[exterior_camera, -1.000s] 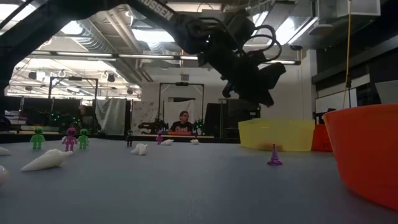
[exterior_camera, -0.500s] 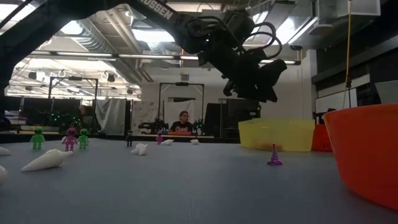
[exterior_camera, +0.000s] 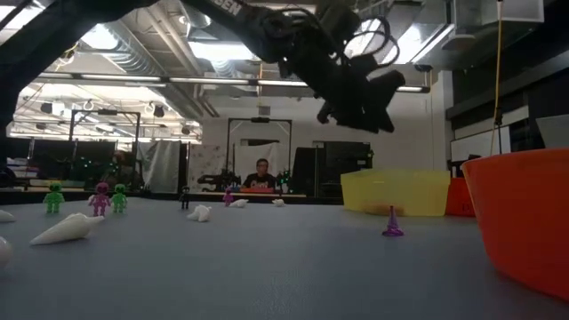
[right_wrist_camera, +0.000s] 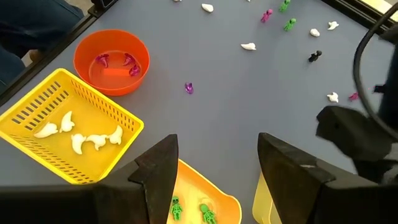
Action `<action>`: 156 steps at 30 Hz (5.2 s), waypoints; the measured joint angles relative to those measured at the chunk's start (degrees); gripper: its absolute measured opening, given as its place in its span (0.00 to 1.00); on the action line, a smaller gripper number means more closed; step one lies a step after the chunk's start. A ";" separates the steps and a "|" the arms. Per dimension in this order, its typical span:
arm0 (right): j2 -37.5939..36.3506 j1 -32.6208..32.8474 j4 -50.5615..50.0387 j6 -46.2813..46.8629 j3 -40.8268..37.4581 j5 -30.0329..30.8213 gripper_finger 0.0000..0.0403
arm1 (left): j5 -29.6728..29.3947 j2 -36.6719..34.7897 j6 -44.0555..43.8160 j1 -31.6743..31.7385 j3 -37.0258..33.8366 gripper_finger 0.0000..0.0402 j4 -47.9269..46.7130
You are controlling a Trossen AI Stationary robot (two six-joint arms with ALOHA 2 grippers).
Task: Sort Halloween decoration
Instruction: Put the violet witch hat toy into the orange bin
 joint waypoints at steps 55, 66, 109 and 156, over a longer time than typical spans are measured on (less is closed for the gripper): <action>42.60 -2.88 34.81 -3.15 0.06 -0.72 0.55 | -30.88 -38.80 -47.27 -43.60 -32.45 0.37 -47.99; 50.09 -8.63 37.33 -3.07 0.04 -9.84 0.55 | -31.97 -38.65 -56.93 -47.60 -36.59 0.37 -45.60; 57.14 -9.38 39.69 -3.65 0.00 -13.38 0.31 | -33.20 -38.60 -57.05 -47.60 -36.57 0.37 -43.86; 57.10 -9.38 33.41 -3.57 3.86 -13.35 0.01 | -33.22 -38.60 -56.85 -47.61 -36.57 0.37 -43.88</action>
